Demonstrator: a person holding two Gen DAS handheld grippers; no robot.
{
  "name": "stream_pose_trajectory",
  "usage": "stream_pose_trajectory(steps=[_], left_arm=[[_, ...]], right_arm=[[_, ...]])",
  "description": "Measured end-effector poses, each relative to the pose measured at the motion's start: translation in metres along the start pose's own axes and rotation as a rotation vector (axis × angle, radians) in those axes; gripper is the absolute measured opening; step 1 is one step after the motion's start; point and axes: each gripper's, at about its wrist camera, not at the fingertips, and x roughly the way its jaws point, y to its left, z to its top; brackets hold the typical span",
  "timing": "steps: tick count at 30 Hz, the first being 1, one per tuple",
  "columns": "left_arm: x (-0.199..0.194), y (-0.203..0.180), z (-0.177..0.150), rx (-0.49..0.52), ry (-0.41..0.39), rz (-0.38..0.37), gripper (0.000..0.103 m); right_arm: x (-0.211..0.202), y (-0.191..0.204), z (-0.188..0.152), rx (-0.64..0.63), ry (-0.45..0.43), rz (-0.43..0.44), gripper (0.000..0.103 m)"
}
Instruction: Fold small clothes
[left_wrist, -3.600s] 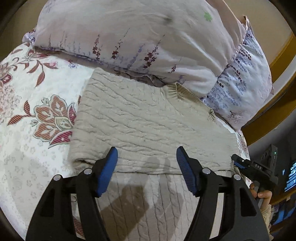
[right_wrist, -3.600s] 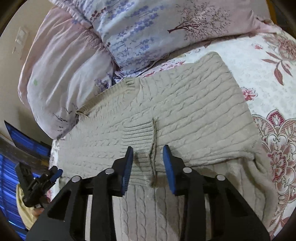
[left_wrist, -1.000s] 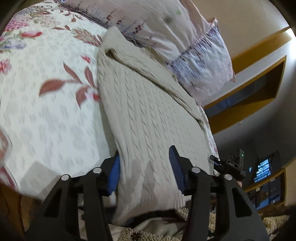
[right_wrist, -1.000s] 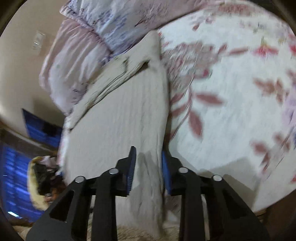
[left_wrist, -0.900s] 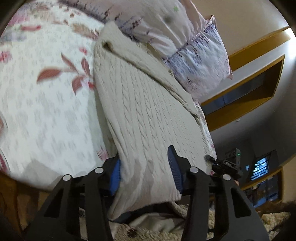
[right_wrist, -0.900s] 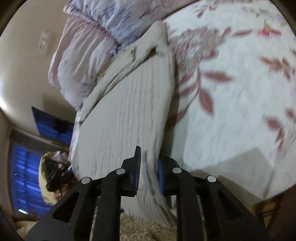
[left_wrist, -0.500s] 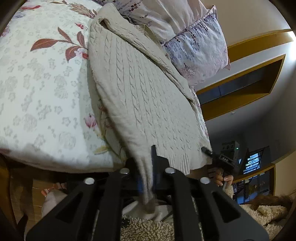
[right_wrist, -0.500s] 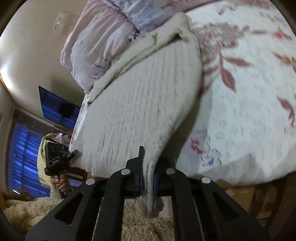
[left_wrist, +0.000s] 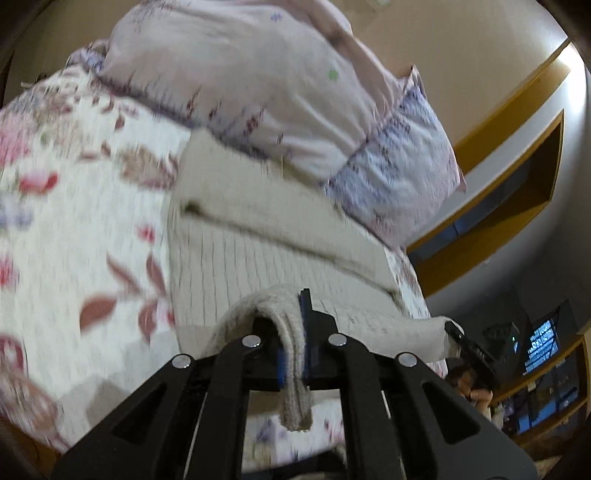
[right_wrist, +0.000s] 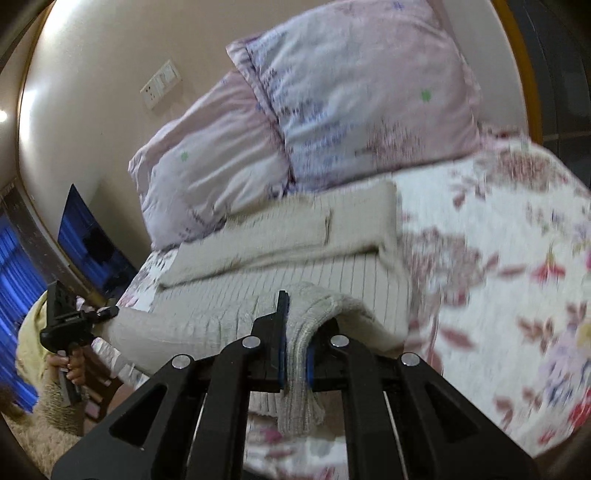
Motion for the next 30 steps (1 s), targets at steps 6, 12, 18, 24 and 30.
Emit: stream_pose_trajectory(steps=[6, 12, 18, 24, 30], left_arm=[[0.024, -0.010, 0.054, 0.045, -0.053, 0.037, 0.006], [0.068, -0.011, 0.113, 0.069, -0.087, 0.073, 0.006], [0.139, 0.028, 0.139, -0.031, -0.013, 0.101, 0.006], [0.170, 0.061, 0.135, -0.142, 0.037, 0.076, 0.006], [0.167, 0.064, 0.130, -0.168, 0.049, 0.020, 0.010]], right_arm=[[0.025, -0.002, 0.040, -0.008, -0.076, -0.023, 0.007], [0.075, -0.022, 0.079, 0.080, -0.080, 0.022, 0.007], [0.158, -0.078, 0.088, 0.273, 0.057, -0.009, 0.007], [0.193, -0.109, 0.080, 0.375, 0.165, -0.026, 0.007], [0.175, -0.097, 0.079, 0.318, 0.187, -0.021, 0.009]])
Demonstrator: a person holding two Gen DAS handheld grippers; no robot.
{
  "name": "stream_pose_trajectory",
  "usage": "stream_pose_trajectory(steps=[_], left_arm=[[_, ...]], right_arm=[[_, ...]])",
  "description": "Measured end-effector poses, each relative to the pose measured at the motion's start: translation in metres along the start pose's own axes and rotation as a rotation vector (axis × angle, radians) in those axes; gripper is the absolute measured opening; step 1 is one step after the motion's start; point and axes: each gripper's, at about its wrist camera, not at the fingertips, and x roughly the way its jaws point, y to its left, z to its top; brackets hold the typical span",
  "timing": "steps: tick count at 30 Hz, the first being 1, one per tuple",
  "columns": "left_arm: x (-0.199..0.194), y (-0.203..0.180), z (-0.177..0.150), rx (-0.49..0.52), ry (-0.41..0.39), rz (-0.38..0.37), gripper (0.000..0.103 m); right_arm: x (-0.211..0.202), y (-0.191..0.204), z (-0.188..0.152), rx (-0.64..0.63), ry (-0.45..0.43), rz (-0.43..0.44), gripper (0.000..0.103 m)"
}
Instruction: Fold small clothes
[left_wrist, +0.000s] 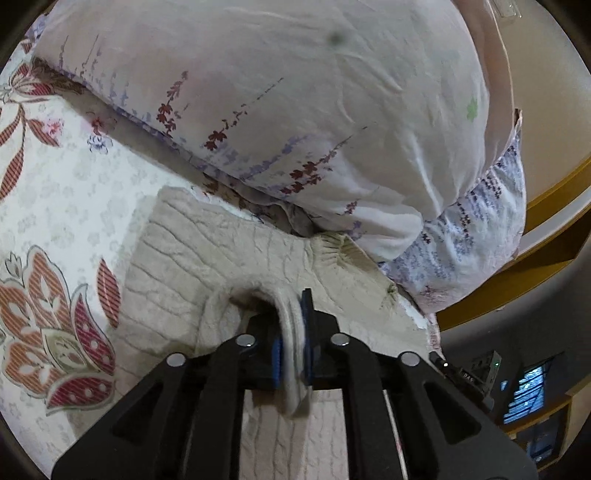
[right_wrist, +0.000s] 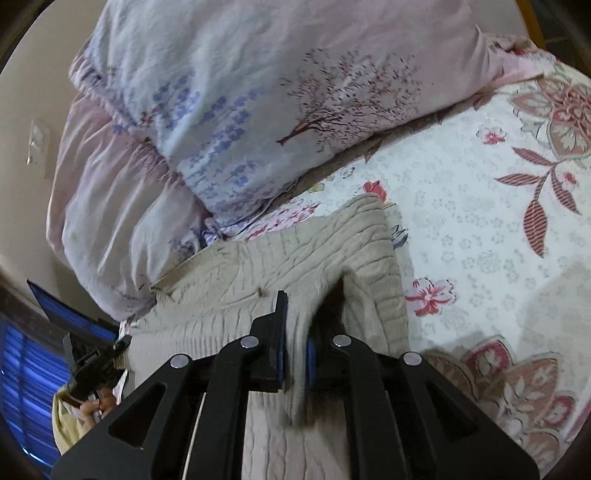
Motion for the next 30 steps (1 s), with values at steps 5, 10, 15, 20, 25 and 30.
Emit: stream_pose_trajectory(steps=[5, 10, 15, 20, 25, 30], left_arm=[[0.000, 0.002, 0.003, -0.031, 0.003, -0.042, 0.008], [0.009, 0.010, 0.016, -0.140, -0.024, -0.087, 0.008], [0.017, 0.021, 0.021, -0.229, -0.034, -0.105, 0.033], [-0.008, 0.014, 0.026, -0.188, -0.118, -0.107, 0.057], [-0.035, 0.007, 0.017, -0.071, -0.140, -0.026, 0.057], [-0.053, 0.004, -0.004, 0.038, -0.130, 0.085, 0.057]], right_arm=[[-0.006, 0.005, 0.001, -0.027, -0.019, 0.012, 0.008], [0.010, -0.006, 0.025, 0.108, -0.079, 0.054, 0.009], [0.031, -0.018, 0.035, 0.221, -0.063, 0.093, 0.045], [0.012, -0.005, 0.030, 0.123, -0.127, 0.029, 0.052], [-0.017, -0.001, 0.018, 0.051, -0.169, -0.053, 0.052], [-0.034, -0.007, -0.003, -0.001, -0.141, -0.133, 0.051]])
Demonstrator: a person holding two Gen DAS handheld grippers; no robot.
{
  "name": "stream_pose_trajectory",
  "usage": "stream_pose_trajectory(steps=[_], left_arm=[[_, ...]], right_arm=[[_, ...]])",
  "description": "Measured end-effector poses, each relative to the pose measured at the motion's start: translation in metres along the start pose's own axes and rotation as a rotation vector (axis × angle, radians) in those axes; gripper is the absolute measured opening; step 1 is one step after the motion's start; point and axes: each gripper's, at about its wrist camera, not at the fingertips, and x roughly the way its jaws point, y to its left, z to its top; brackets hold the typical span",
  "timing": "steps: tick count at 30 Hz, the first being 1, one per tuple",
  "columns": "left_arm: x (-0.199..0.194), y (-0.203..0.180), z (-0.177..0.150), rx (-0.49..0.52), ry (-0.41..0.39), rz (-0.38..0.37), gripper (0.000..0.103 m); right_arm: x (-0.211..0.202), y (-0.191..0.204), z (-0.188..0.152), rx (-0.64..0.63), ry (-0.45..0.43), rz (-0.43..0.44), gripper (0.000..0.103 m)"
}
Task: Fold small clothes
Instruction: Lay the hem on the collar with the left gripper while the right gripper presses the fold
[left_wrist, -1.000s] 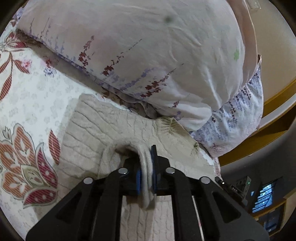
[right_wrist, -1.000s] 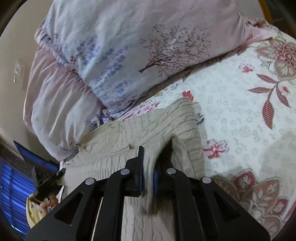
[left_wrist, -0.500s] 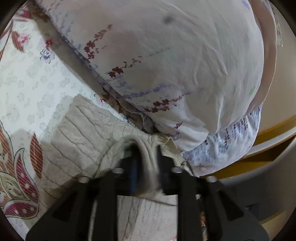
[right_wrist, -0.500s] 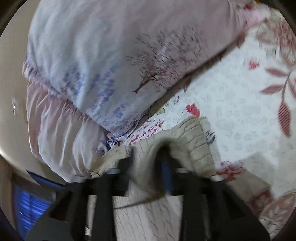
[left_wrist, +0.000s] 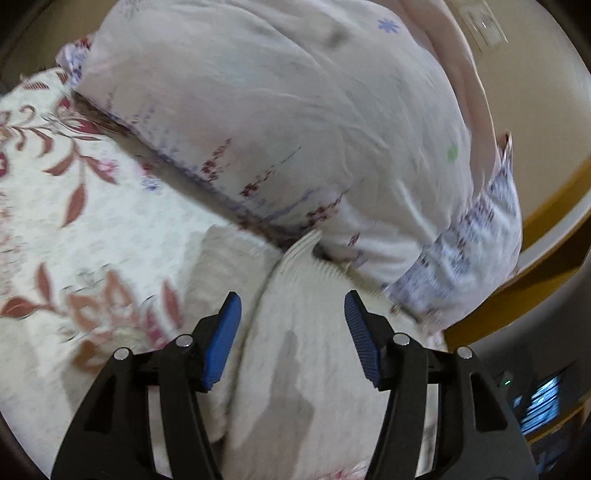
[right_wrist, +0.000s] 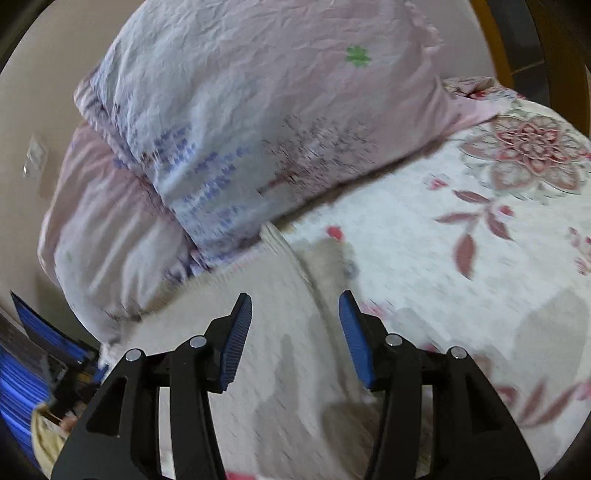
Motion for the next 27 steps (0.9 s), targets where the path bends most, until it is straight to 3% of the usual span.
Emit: stream_pose_trajectory(steps=[3, 8, 10, 12, 16, 23, 27], left_arm=[[-0.007, -0.001, -0.011, 0.069, 0.000, 0.065, 0.057], [-0.008, -0.005, -0.028, 0.132, 0.033, 0.097, 0.053], [-0.001, -0.007, -0.033, 0.145, 0.059, 0.113, 0.045], [0.004, -0.006, -0.037, 0.153, 0.087, 0.129, 0.035], [0.007, -0.005, -0.040, 0.159, 0.108, 0.147, 0.009], [-0.009, -0.003, -0.042, 0.163, 0.109, 0.123, 0.007], [-0.013, -0.001, -0.044, 0.174, 0.105, 0.136, 0.007]], right_arm=[[-0.004, -0.004, -0.011, -0.022, 0.024, -0.012, 0.047], [0.000, -0.001, -0.023, -0.064, 0.060, -0.033, 0.040], [0.004, -0.001, -0.028, -0.081, 0.084, -0.046, 0.024], [0.006, 0.002, -0.032, -0.105, 0.085, -0.070, 0.015], [-0.003, 0.005, -0.033, -0.108, 0.067, -0.054, 0.009], [-0.024, 0.015, -0.041, -0.123, 0.034, -0.057, 0.008], [-0.015, 0.009, -0.048, -0.127, 0.063, -0.132, 0.008]])
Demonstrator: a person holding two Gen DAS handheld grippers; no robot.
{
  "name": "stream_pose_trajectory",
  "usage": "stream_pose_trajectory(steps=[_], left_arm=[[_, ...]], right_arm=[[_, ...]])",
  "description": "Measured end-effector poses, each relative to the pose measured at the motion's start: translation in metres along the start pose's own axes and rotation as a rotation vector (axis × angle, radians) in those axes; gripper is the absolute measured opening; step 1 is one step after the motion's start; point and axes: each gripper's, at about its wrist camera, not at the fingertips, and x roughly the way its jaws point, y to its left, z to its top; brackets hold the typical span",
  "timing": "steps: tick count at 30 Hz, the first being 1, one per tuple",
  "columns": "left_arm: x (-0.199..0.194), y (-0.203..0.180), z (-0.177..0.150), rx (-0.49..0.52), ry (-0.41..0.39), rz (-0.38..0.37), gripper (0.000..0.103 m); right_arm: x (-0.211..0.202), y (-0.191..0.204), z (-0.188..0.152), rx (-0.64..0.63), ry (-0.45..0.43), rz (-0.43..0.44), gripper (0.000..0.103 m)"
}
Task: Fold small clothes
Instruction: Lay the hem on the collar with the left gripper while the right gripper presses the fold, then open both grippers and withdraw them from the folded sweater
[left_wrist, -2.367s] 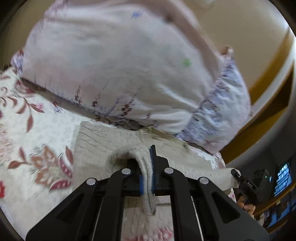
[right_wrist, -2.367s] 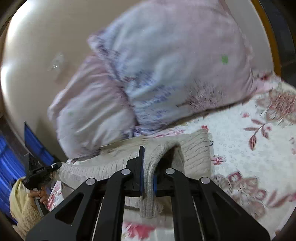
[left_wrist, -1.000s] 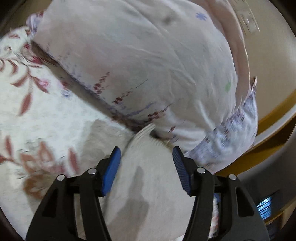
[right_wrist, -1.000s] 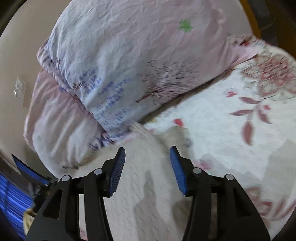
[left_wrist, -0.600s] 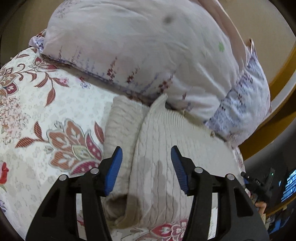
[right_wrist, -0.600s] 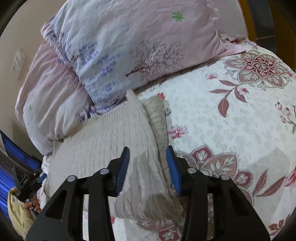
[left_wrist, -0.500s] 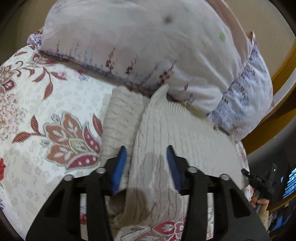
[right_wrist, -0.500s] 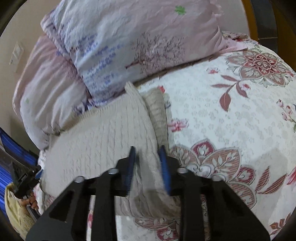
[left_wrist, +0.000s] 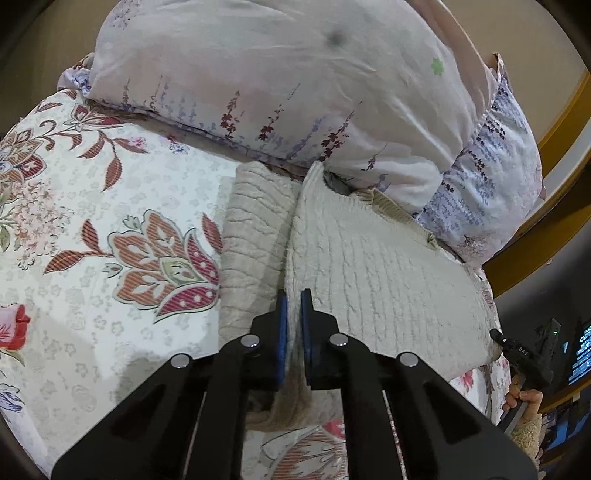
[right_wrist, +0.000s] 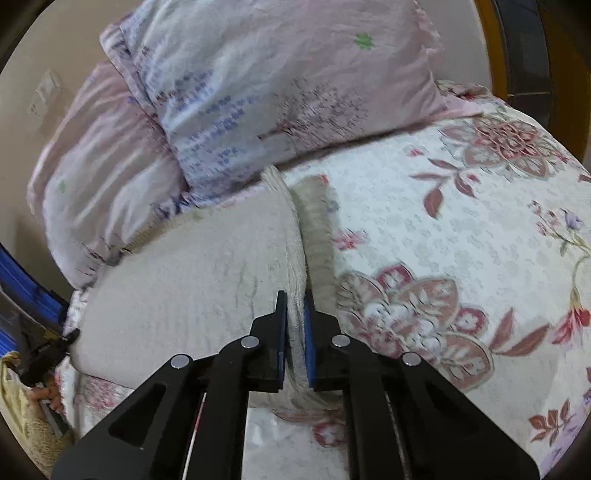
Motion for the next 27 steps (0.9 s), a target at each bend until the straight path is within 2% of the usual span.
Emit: stream_pose_trajectory(steps=[6, 8, 10, 11, 15, 18, 20, 22, 23, 27], left_arm=[[0.011, 0.002, -0.001, -0.010, 0.010, 0.015, 0.013], [0.009, -0.001, 0.000, -0.002, 0.010, 0.015, 0.021], [0.000, -0.006, 0.002, 0.011, -0.039, 0.044, 0.037], [-0.004, -0.008, 0.003, 0.018, -0.063, 0.056, 0.039], [-0.015, -0.031, 0.002, 0.098, -0.145, 0.059, 0.052], [-0.006, -0.050, -0.002, 0.173, -0.127, 0.051, 0.056], [0.006, -0.055, -0.005, 0.190, -0.085, 0.047, 0.056], [0.018, -0.053, -0.007, 0.184, -0.043, 0.057, 0.056], [0.024, -0.052, -0.009, 0.185, -0.023, 0.069, 0.056], [0.024, -0.055, -0.014, 0.232, -0.028, 0.079, 0.062]], right_arm=[[0.004, 0.008, 0.000, -0.035, -0.001, -0.075, 0.010], [0.000, 0.012, 0.002, -0.044, -0.012, -0.107, 0.019], [-0.010, 0.022, 0.004, -0.078, -0.073, -0.141, 0.020], [-0.013, 0.029, 0.005, -0.100, -0.093, -0.143, 0.020], [-0.007, 0.061, 0.005, -0.211, -0.080, -0.095, 0.021], [0.008, 0.082, 0.000, -0.275, -0.041, -0.070, 0.021], [0.022, 0.090, -0.004, -0.300, 0.001, -0.061, 0.022], [0.035, 0.092, -0.010, -0.320, 0.048, -0.085, 0.030], [0.036, 0.093, -0.013, -0.333, 0.038, -0.095, 0.030], [0.034, 0.101, -0.012, -0.349, 0.043, -0.126, 0.034]])
